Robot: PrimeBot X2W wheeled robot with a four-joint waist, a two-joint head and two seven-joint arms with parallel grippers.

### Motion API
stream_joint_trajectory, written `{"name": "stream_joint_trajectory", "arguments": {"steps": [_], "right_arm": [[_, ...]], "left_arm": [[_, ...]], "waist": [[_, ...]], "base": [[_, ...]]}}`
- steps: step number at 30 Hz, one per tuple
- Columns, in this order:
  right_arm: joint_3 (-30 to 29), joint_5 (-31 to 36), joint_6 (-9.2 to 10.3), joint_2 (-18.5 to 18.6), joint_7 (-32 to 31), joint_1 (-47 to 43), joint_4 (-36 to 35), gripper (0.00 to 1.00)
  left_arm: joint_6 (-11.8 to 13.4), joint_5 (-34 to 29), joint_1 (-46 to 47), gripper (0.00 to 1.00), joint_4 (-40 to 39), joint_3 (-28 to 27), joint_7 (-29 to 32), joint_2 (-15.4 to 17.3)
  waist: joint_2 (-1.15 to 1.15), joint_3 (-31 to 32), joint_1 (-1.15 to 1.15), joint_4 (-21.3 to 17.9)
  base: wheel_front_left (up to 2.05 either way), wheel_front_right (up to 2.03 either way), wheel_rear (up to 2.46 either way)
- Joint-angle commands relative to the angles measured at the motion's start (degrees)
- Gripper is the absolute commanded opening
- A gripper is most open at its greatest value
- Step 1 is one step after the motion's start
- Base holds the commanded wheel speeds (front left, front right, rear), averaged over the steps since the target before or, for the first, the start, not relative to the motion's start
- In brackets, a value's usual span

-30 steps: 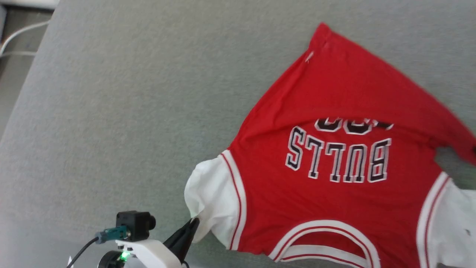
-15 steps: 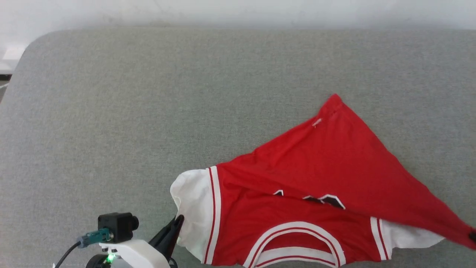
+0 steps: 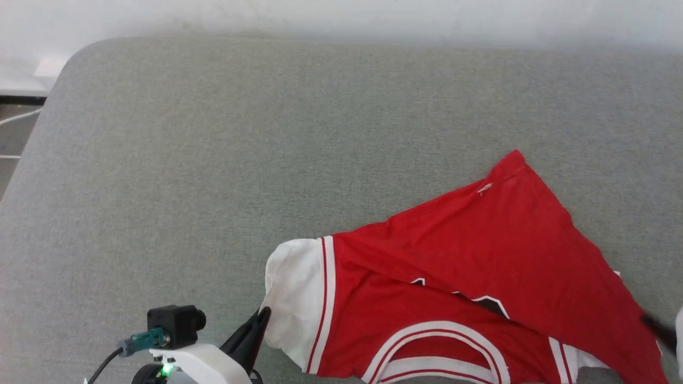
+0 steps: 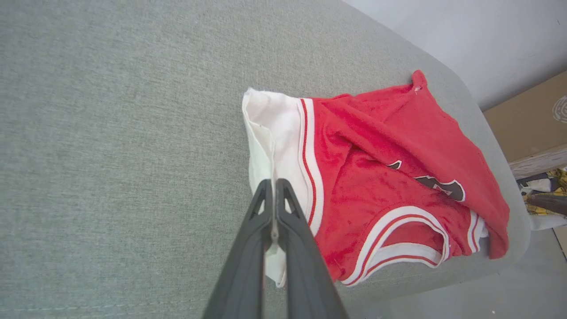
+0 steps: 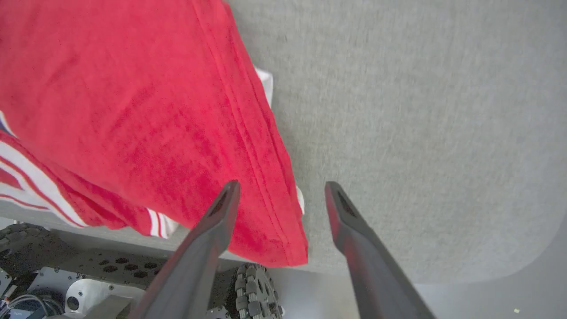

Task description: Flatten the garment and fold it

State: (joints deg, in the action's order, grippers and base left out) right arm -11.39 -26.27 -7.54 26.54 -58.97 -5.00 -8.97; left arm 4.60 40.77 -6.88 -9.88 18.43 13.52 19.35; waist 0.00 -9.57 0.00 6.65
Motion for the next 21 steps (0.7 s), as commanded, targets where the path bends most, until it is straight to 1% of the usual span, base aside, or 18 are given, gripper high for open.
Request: {"name": "stream_joint_trajectory", "arguments": {"steps": [1, 5, 9, 12, 16, 21], "right_arm": [[0.21, -0.49, 0.05, 0.49, -0.02, 1.97, -0.89, 1.0], [3.07, -1.64, 0.05, 2.33, -0.25, 9.98, -2.67, 1.0], [7.67, -0.56, 0.05, 4.4, -0.2, 18.05, -0.67, 1.0], [10.91, 0.4, 0.05, 5.15, 0.57, 23.53, 2.55, 1.0], [14.99, 1.55, 0.05, 6.71, 1.21, 29.64, 7.68, 1.0], [19.09, 2.98, 0.05, 8.81, 2.09, 35.62, 14.31, 1.0]], "left_arm": [[0.01, -0.39, 0.76, 0.0, -0.3, 0.1, -0.39, -0.29], [1.25, -1.04, 1.44, 0.0, -1.25, 0.49, -0.89, -1.53], [1.63, -1.9, 2.74, 0.0, -1.66, 2.18, -1.46, -3.38], [1.53, -2.12, 3.45, 0.0, -0.79, 4.06, -1.81, -5.37], [0.74, -2.37, 4.67, 0.0, 1.79, 6.29, -3.41, -8.2], [-0.37, -3.01, 6.67, 0.0, 5.49, 8.5, -4.89, -10.6]], "waist": [[0.0, -0.43, 0.0, 0.86], [0.0, -2.54, 0.0, 2.93], [0.0, -5.89, 0.0, 5.91], [0.0, -8.57, 0.0, 8.09], [0.0, -11.98, 0.0, 11.17], [0.0, -15.02, 0.0, 14.28]], "base": [[0.0, 0.0, 0.0], [0.0, 0.0, 0.0], [0.0, 0.0, 0.0], [0.0, 0.0, 0.0], [0.0, 0.0, 0.0], [0.0, 0.0, 0.0]]}}
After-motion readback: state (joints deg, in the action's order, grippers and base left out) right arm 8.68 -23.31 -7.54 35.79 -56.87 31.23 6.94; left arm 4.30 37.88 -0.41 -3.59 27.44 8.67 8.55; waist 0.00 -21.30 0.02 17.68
